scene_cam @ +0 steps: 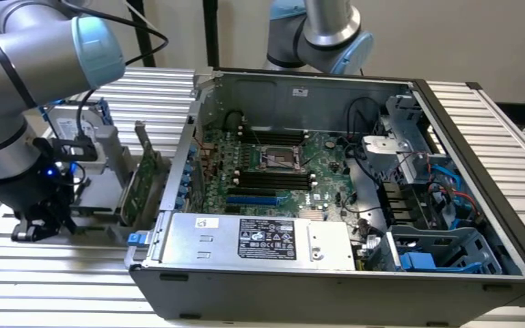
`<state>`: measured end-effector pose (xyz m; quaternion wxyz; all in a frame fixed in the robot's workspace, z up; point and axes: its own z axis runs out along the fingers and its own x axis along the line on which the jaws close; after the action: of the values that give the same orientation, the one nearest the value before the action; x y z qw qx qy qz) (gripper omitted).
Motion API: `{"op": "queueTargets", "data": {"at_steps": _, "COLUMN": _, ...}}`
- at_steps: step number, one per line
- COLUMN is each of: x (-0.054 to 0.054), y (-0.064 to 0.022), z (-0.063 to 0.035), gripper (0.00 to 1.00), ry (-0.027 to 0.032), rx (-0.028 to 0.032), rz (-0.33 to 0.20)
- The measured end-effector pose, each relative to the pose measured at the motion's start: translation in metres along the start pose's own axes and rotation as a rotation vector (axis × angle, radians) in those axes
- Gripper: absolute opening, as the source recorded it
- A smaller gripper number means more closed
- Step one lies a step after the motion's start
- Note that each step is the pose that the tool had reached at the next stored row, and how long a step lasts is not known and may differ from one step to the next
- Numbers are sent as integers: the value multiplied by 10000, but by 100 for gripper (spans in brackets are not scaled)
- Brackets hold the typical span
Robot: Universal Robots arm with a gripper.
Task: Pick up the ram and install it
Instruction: 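Pick up the ram and move it above insertion slot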
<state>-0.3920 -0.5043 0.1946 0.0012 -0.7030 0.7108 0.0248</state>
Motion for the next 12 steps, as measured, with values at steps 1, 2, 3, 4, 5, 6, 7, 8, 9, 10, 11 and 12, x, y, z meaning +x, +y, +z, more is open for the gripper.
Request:
{"op": "queueTargets", "data": {"at_steps": 1, "x": 6, "y": 0, "z": 0, "gripper": 0, "ry": 0, "rx": 0, "rz": 1}}
{"op": "queueTargets", "data": {"at_steps": 2, "x": 14, "y": 0, "z": 0, "gripper": 0, "ry": 0, "rx": 0, "rz": 1}}
{"op": "queueTargets", "data": {"at_steps": 3, "x": 21, "y": 0, "z": 0, "gripper": 0, "ry": 0, "rx": 0, "rz": 1}}
{"op": "queueTargets", "data": {"at_steps": 4, "x": 28, "y": 0, "z": 0, "gripper": 0, "ry": 1, "rx": 0, "rz": 1}}
{"op": "queueTargets", "data": {"at_steps": 5, "x": 31, "y": 0, "z": 0, "gripper": 0, "ry": 1, "rx": 0, "rz": 2}}
{"op": "queueTargets", "data": {"at_steps": 6, "x": 31, "y": 0, "z": 0, "gripper": 0, "ry": 1, "rx": 0, "rz": 3}}
{"op": "queueTargets", "data": {"at_steps": 7, "x": 32, "y": 0, "z": 0, "gripper": 0, "ry": 0, "rx": 1, "rz": 3}}
{"op": "queueTargets", "data": {"at_steps": 8, "x": 32, "y": 0, "z": 0, "gripper": 0, "ry": 0, "rx": 0, "rz": 2}}
{"op": "queueTargets", "data": {"at_steps": 9, "x": 33, "y": -1, "z": 1, "gripper": 0, "ry": -1, "rx": 1, "rz": 1}}
{"op": "queueTargets", "data": {"at_steps": 10, "x": 33, "y": -1, "z": 1, "gripper": 0, "ry": 0, "rx": 1, "rz": 1}}
{"op": "queueTargets", "data": {"at_steps": 11, "x": 33, "y": -1, "z": 1, "gripper": 0, "ry": -1, "rx": 2, "rz": 1}}
{"op": "queueTargets", "data": {"at_steps": 12, "x": 33, "y": -1, "z": 0, "gripper": 0, "ry": 0, "rx": 1, "rz": 1}}
